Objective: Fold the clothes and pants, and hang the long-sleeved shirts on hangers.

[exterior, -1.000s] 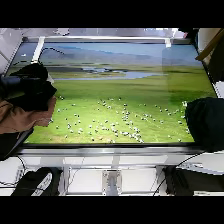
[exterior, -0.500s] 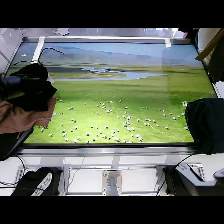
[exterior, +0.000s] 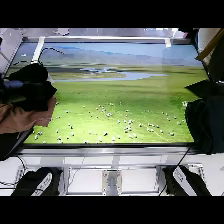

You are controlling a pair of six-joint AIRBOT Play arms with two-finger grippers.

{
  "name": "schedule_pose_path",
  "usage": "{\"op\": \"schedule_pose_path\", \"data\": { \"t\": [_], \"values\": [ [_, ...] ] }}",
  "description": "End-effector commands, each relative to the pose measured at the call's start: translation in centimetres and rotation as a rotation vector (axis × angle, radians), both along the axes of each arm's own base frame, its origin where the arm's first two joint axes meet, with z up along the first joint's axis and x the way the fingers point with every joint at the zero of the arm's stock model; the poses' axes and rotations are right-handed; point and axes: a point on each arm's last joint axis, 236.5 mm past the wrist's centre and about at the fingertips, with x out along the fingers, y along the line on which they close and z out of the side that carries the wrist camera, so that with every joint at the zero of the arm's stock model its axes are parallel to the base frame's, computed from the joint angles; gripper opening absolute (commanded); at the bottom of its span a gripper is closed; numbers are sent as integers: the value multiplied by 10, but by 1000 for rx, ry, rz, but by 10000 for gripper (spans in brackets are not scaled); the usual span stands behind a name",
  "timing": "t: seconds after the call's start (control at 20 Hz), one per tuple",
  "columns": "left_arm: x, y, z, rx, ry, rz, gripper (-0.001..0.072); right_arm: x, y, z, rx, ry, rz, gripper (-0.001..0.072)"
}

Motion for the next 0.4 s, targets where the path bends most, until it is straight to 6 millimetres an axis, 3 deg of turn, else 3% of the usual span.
{"op": "schedule_pose_path", "data": {
  "t": [0.0,0.15,0.35],
  "values": [
    [-12,-1,-10,10,61,-16,23,-14,21,-23,-160,47,134,23],
    [-12,-1,-10,10,61,-16,23,-20,23,-26,-149,83,133,24],
    [-12,-1,-10,10,61,-16,23,-49,31,-35,-136,191,206,24]
  ]
}}
